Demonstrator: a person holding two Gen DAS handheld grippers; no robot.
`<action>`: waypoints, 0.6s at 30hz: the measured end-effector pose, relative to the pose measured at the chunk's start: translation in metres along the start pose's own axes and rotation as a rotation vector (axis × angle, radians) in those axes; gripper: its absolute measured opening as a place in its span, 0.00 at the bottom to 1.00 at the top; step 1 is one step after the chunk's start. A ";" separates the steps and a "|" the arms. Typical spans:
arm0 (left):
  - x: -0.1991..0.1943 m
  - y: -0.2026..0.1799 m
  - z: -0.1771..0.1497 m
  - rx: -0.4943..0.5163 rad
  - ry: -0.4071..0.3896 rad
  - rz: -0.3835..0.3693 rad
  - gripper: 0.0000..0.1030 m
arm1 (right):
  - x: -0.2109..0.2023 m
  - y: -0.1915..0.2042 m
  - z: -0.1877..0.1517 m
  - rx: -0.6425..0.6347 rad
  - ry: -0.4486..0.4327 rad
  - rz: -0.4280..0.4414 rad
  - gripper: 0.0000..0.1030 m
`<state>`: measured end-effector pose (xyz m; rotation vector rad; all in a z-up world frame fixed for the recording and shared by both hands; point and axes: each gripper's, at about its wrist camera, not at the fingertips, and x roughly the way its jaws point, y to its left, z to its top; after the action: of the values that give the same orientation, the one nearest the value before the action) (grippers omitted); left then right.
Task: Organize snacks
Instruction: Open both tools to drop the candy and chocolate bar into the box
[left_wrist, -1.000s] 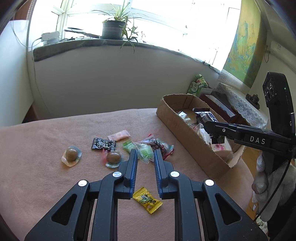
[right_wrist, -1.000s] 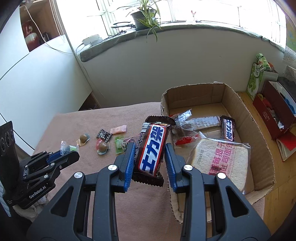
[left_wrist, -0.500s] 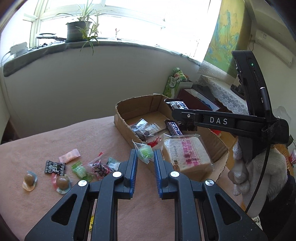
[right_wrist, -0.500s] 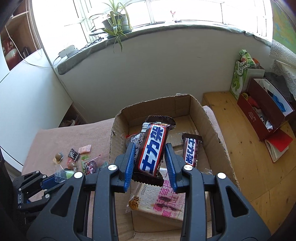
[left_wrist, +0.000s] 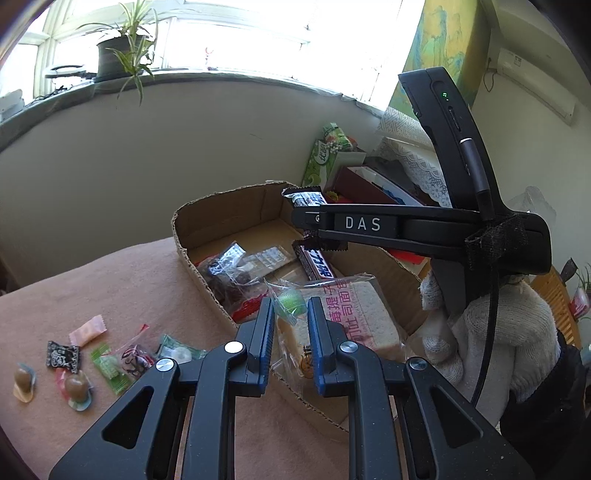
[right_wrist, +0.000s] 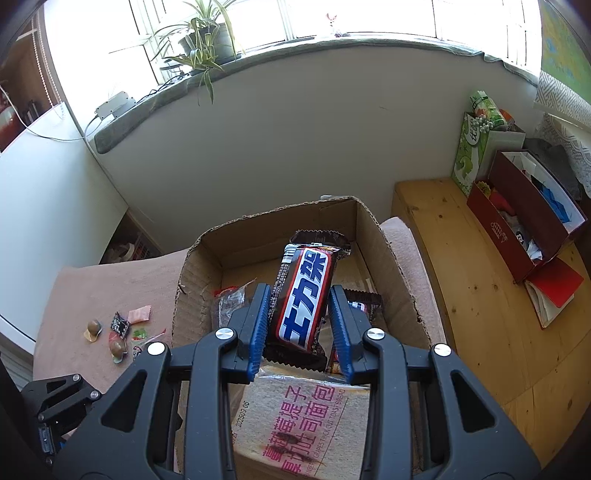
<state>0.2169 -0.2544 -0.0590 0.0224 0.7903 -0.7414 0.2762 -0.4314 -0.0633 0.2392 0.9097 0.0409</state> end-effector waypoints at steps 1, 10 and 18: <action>0.001 -0.002 0.000 0.002 0.002 -0.006 0.16 | 0.001 -0.001 0.001 0.000 0.001 0.001 0.32; 0.011 -0.016 0.002 0.009 0.016 -0.039 0.16 | 0.007 -0.009 0.003 0.007 0.007 0.012 0.33; 0.011 -0.018 0.001 0.002 0.022 -0.030 0.42 | -0.003 -0.012 0.003 0.010 -0.042 -0.018 0.75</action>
<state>0.2118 -0.2748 -0.0613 0.0204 0.8125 -0.7711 0.2759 -0.4443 -0.0622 0.2403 0.8704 0.0142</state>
